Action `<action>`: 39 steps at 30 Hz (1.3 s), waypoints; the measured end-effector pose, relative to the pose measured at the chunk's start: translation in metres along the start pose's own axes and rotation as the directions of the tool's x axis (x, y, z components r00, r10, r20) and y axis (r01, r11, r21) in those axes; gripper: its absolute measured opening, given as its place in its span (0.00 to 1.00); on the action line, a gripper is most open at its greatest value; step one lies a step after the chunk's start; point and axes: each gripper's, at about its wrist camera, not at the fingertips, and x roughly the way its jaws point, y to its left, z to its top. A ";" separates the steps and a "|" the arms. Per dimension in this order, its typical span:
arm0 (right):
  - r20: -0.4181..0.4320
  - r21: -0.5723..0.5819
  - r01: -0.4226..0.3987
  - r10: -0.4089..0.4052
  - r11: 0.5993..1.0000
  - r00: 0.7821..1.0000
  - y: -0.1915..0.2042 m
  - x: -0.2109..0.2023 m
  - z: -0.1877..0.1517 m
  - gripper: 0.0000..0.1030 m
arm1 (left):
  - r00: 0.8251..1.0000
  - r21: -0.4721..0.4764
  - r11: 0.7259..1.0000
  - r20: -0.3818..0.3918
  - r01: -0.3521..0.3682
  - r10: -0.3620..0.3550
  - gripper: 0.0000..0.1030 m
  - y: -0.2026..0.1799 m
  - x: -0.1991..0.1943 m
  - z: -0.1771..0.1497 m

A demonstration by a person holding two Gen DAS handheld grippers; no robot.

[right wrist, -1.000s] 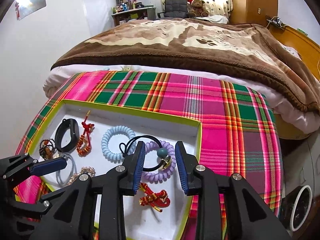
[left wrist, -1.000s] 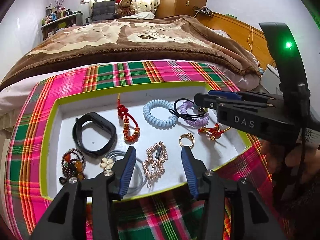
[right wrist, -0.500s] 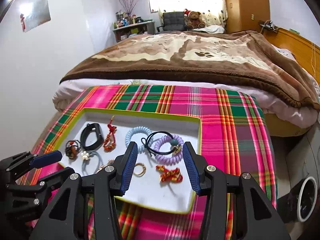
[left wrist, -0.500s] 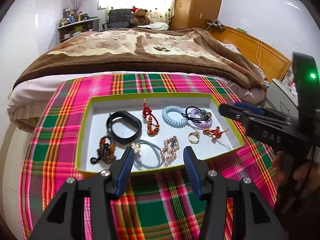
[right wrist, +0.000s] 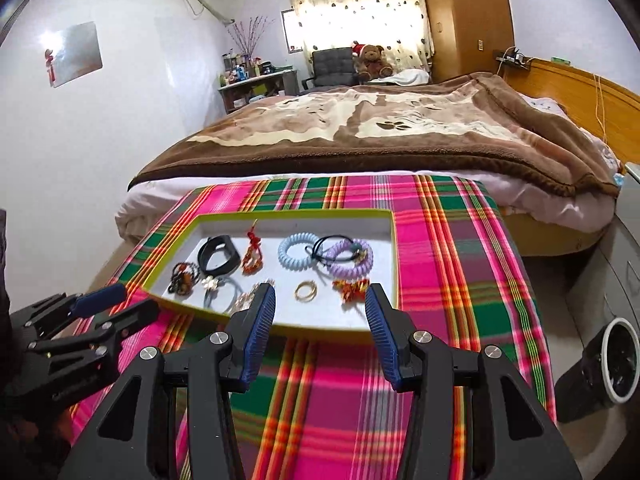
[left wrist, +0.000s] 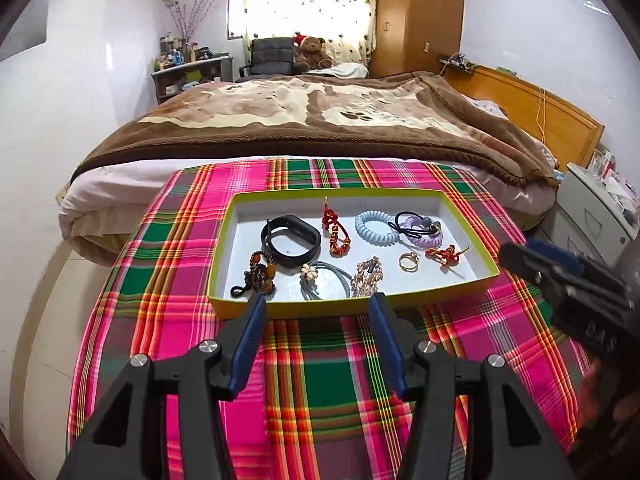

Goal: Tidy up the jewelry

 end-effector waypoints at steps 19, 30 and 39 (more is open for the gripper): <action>0.055 -0.035 0.092 -0.090 0.995 0.994 0.025 -0.016 -0.027 0.46 | 0.998 0.007 0.999 0.059 -0.038 0.037 0.54 -0.006 -0.018 -0.016; 0.054 -0.025 0.094 -0.092 0.995 0.994 0.024 -0.017 -0.027 0.46 | 0.998 0.001 0.999 0.052 -0.033 0.033 0.53 -0.006 -0.018 -0.018; 0.049 -0.022 0.093 -0.092 0.995 0.995 0.024 -0.017 -0.029 0.46 | 0.998 -0.012 0.999 0.047 -0.030 0.031 0.53 -0.005 -0.017 -0.020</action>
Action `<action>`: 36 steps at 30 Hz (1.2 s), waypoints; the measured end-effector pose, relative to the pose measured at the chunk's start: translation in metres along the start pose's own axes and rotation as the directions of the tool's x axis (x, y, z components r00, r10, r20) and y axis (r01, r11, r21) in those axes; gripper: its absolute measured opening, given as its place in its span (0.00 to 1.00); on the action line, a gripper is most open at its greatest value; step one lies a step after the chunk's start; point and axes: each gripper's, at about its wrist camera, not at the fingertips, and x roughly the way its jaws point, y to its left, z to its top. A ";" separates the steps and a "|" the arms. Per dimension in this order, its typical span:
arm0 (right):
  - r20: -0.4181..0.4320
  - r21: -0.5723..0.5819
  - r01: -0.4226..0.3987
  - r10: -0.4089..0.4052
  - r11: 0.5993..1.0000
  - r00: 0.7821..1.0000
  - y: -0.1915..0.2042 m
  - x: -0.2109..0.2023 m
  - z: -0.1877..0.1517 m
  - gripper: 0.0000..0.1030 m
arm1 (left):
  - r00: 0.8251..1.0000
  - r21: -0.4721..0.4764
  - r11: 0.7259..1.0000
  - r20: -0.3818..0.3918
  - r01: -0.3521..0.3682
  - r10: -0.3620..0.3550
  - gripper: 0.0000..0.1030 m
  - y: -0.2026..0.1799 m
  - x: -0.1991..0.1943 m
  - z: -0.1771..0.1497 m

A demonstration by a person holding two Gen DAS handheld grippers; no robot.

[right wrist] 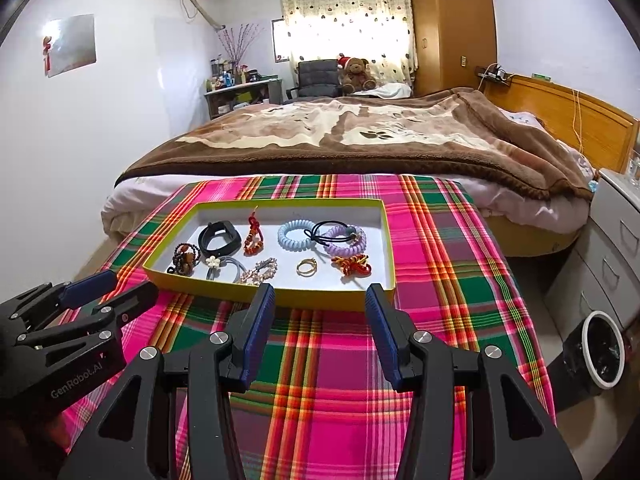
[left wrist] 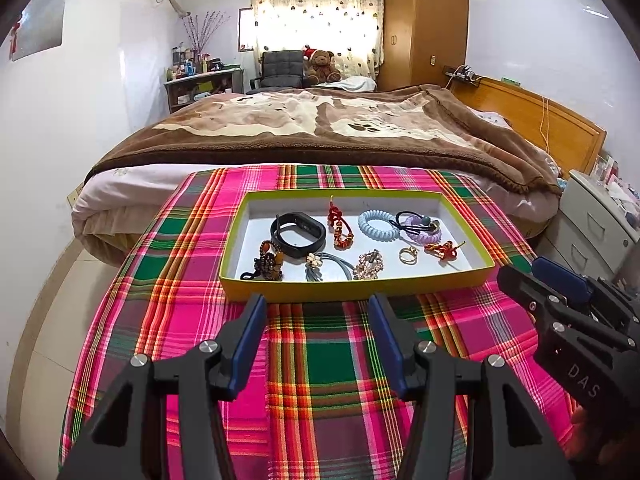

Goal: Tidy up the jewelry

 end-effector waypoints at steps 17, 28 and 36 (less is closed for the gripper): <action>0.003 0.002 0.002 -0.002 1.000 1.000 0.000 -0.002 -0.002 0.46 | 1.000 0.011 1.000 -0.002 -0.016 0.016 0.53 -0.002 0.002 -0.002; 0.001 -0.001 0.004 -0.004 1.000 1.000 0.002 -0.003 -0.002 0.46 | 1.000 0.003 1.000 0.002 -0.016 0.016 0.53 0.000 0.001 -0.003; 0.002 0.000 0.001 -0.001 1.000 1.000 0.002 -0.003 -0.002 0.46 | 1.000 0.007 1.000 0.005 -0.022 0.022 0.53 0.000 0.000 -0.003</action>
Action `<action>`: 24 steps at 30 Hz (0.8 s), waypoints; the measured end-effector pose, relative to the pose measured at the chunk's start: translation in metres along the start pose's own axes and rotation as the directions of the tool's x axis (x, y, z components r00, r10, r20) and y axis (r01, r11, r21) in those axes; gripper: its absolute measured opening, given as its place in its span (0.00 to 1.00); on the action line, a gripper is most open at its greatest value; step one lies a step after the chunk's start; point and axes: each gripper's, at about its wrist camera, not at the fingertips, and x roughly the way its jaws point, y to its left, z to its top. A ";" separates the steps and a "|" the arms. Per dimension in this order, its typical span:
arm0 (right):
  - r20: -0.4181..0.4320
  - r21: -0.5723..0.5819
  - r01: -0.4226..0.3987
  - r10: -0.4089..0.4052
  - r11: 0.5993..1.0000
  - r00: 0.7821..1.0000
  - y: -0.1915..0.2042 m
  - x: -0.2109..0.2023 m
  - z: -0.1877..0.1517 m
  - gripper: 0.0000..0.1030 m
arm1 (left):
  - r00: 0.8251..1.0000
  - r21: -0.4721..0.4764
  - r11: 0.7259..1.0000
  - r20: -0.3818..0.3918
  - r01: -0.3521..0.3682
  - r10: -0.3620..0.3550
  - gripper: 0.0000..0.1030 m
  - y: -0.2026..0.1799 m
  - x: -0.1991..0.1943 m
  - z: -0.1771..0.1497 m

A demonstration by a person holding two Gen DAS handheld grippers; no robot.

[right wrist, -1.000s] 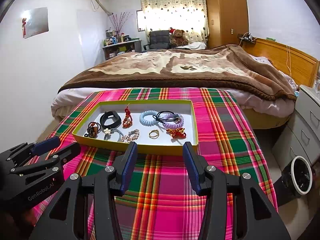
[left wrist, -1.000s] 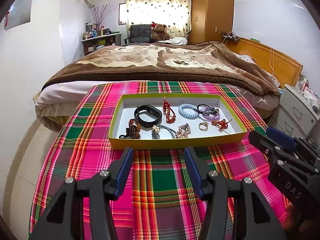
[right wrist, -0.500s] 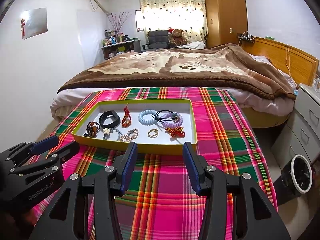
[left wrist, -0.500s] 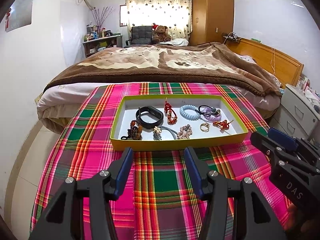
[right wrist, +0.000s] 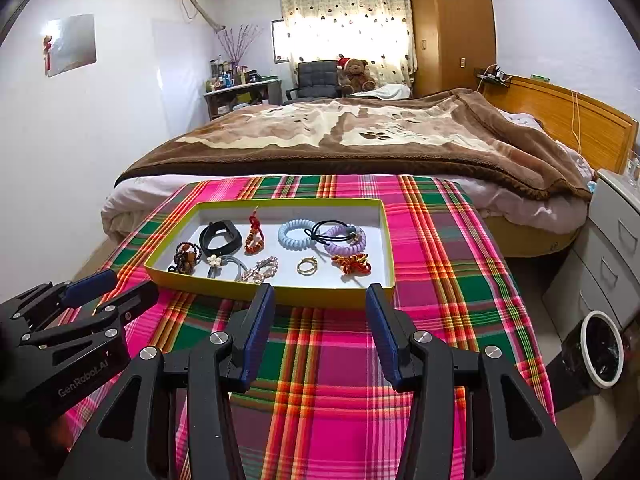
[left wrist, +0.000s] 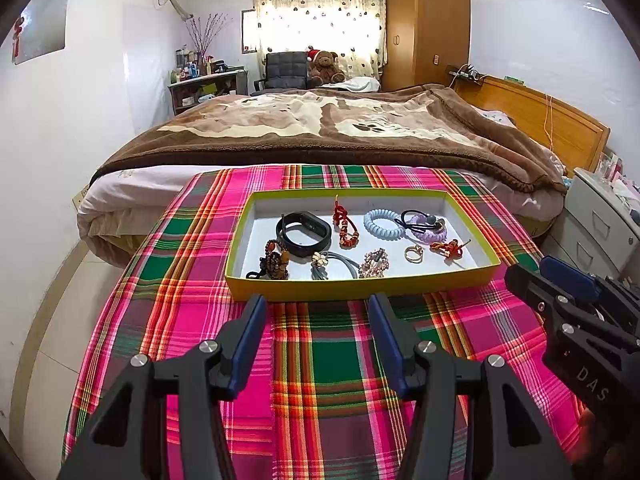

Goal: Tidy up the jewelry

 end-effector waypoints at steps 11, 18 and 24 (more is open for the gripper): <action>0.000 0.000 0.001 -0.001 1.000 1.000 0.000 0.000 0.000 0.46 | 1.000 0.003 1.000 -0.001 -0.002 0.002 0.53 0.000 0.002 0.000; -0.001 0.000 0.001 -0.001 1.000 1.000 0.000 0.000 -0.001 0.46 | 1.000 0.001 1.000 -0.005 -0.003 0.003 0.54 0.001 0.002 -0.001; -0.002 0.000 0.001 -0.001 1.000 1.000 0.000 0.000 -0.001 0.46 | 1.000 0.002 1.000 -0.006 -0.002 0.002 0.53 0.002 0.001 -0.002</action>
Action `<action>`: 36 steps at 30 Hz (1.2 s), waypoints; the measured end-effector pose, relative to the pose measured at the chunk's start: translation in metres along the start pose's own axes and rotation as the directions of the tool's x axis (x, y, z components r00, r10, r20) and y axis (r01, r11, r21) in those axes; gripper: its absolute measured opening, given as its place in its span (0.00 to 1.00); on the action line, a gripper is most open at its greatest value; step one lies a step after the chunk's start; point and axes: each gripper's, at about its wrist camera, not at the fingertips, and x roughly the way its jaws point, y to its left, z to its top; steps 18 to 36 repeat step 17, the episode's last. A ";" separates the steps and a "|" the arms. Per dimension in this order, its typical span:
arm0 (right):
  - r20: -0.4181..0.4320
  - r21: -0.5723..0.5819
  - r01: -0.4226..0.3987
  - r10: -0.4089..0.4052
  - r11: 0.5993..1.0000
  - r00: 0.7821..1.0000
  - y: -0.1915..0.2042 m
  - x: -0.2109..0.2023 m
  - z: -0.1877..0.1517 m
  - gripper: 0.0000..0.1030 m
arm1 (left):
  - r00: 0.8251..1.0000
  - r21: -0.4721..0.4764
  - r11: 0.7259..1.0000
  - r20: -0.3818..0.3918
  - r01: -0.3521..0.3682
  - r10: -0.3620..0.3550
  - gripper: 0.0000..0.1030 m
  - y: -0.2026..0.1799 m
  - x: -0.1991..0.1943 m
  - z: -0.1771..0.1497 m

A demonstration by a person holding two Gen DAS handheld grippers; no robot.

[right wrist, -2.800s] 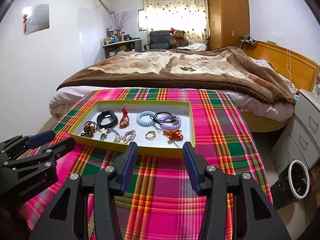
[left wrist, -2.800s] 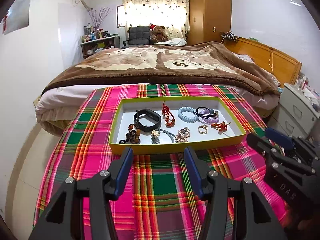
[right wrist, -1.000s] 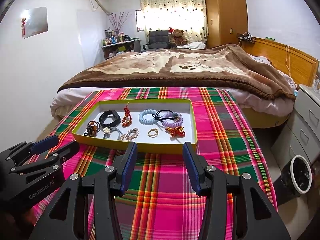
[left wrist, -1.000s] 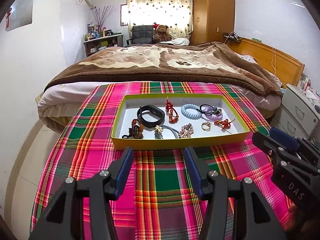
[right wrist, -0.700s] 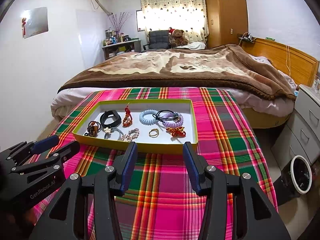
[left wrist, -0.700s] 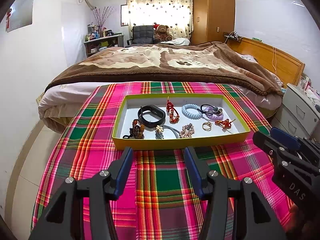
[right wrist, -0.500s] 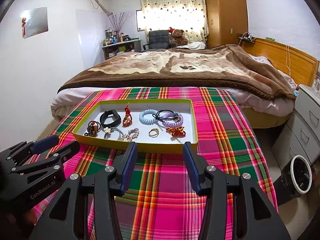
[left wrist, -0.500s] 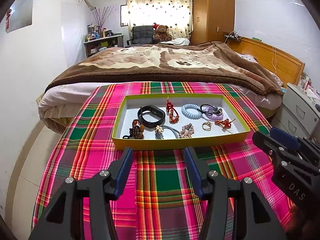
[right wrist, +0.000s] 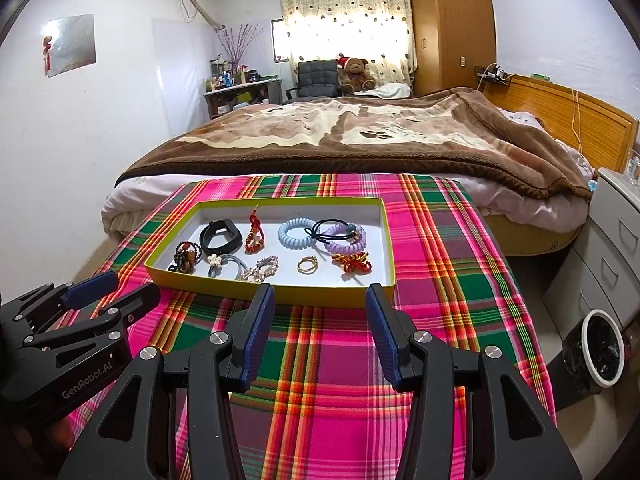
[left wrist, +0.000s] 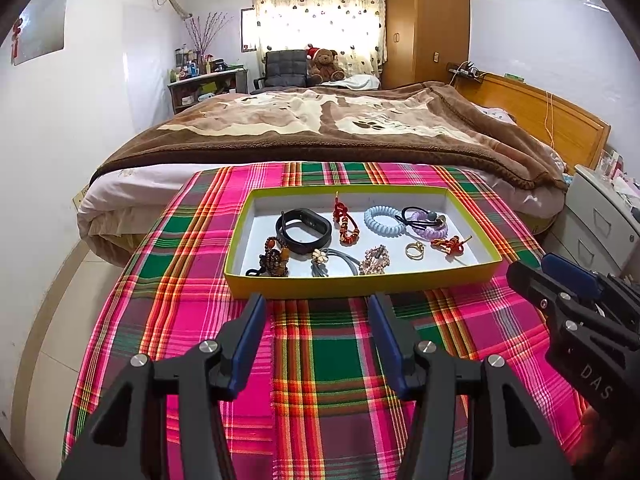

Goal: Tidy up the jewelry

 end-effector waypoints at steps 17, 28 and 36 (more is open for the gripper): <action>0.000 0.002 0.000 0.000 1.000 1.000 0.000 0.000 -0.001 0.46 | 1.000 -0.016 1.000 -0.018 -0.008 0.008 0.53 0.002 0.002 0.001; 0.000 0.002 0.000 0.000 1.000 1.000 0.000 0.000 -0.001 0.46 | 1.000 -0.016 1.000 -0.018 -0.008 0.008 0.53 0.002 0.002 0.001; 0.000 0.002 0.000 0.000 1.000 1.000 0.000 0.000 -0.001 0.46 | 1.000 -0.016 1.000 -0.018 -0.008 0.008 0.53 0.002 0.002 0.001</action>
